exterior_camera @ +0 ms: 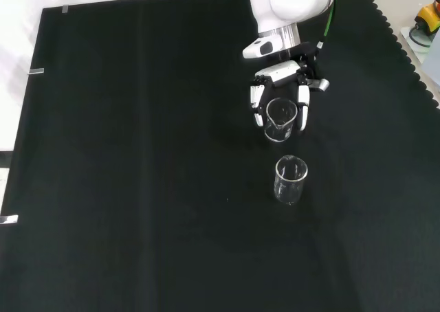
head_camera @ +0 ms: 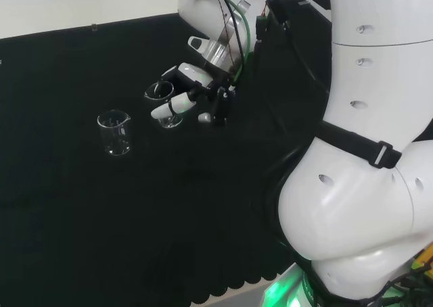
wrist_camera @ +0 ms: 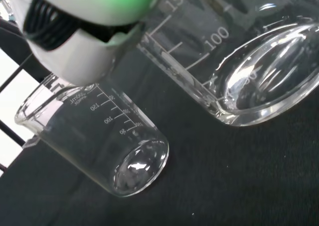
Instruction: Pick up the beaker on the right.
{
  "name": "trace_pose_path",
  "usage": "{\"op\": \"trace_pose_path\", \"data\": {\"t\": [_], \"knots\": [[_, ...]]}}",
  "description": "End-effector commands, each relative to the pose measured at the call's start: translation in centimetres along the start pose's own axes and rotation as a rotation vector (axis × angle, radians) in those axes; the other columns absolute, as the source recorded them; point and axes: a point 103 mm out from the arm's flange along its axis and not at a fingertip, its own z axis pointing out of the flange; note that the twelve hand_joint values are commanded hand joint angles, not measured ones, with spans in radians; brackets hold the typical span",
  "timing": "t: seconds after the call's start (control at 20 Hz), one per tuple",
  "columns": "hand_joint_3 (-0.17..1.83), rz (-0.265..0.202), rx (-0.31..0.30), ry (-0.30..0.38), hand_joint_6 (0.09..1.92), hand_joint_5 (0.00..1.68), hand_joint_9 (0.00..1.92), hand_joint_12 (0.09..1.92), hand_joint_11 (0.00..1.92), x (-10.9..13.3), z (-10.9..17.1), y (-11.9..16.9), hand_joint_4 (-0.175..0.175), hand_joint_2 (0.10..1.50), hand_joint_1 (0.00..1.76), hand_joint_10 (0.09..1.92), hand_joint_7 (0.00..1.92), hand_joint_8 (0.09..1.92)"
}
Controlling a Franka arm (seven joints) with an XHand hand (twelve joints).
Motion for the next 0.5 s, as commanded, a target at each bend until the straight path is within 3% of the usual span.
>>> {"op": "trace_pose_path", "data": {"t": [0.05,0.5], "knots": [[0.52,-0.010,0.028,-0.033,0.60,1.26,1.26,0.73,1.27,0.68,-0.28,0.36,-0.175,0.70,1.42,0.57,1.36,0.60],[0.55,-0.011,0.068,-0.058,0.60,1.26,1.27,0.73,1.27,1.38,-0.24,0.25,-0.175,0.69,1.42,0.58,1.36,0.60]]}}
